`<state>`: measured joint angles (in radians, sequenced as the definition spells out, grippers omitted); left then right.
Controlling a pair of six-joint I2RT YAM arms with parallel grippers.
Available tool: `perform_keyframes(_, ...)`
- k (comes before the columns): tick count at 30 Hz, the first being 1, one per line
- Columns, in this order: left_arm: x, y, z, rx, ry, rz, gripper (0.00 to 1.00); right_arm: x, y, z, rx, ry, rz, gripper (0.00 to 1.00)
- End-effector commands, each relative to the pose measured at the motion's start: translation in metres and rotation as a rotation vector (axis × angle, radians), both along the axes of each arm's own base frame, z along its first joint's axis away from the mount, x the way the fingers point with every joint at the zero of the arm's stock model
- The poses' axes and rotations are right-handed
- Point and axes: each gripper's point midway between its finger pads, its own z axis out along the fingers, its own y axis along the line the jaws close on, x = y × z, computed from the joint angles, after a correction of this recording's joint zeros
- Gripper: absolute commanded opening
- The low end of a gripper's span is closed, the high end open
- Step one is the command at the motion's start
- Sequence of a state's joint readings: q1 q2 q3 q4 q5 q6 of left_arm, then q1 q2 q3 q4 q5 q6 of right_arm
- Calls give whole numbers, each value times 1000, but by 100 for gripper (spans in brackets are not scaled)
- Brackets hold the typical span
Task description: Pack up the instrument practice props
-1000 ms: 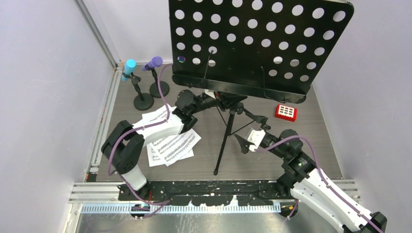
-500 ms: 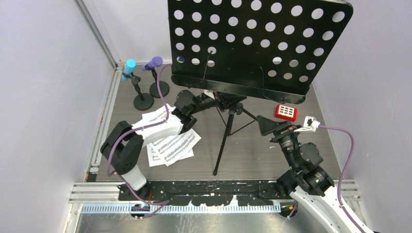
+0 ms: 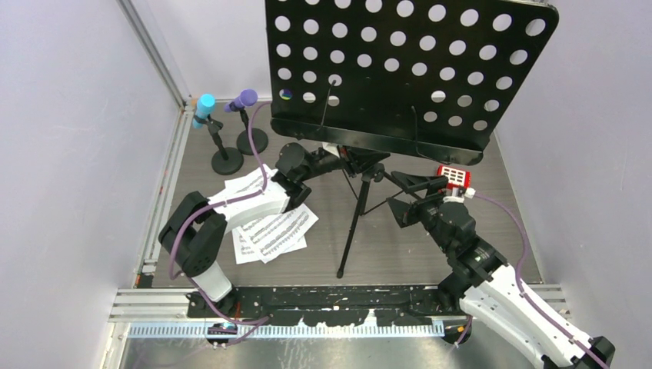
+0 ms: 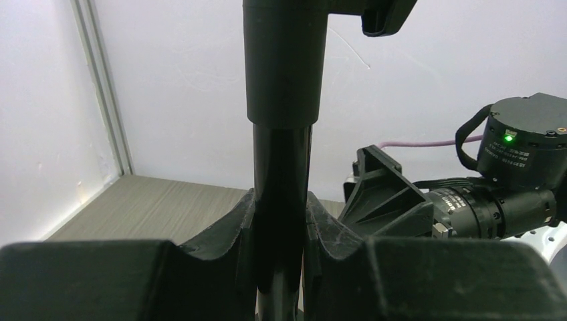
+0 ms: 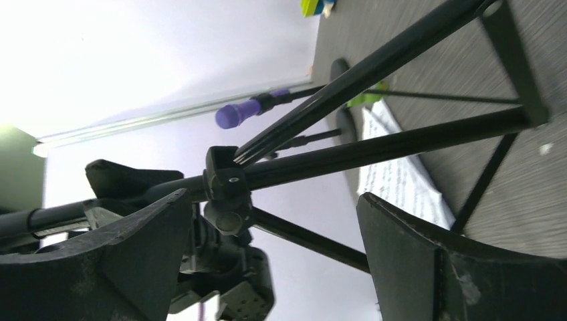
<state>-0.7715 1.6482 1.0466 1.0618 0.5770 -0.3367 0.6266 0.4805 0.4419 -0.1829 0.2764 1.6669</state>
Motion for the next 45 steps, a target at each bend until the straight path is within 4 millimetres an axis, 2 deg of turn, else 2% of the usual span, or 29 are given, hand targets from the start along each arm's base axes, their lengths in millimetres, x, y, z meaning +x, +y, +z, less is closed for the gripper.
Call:
perform_keyframes(1,0,7,-20,69,155,-14,0,4,20,49,245,-70,57,95)
perform_keyframes(5,-1,8,-19,66,153,-12,0,8,21,56,253,-91,53,84)
perform_keyframes(9,-1,9,-17,63,150,-11,0,9,22,56,243,-92,55,69)
perform_keyframes(12,-1,8,-16,64,149,-11,0,10,24,57,244,-100,62,63)
perform_keyframes(16,0,7,-17,65,150,-13,0,9,26,61,234,-123,78,49)
perform_keyframes(33,1,4,-16,55,155,-24,0,15,43,57,186,-132,137,43)
perform_keyframes(40,1,3,-16,52,157,-30,0,15,46,53,173,-126,148,24)
perform_keyframes(45,2,2,-17,50,160,-34,0,15,47,49,117,-142,157,1)
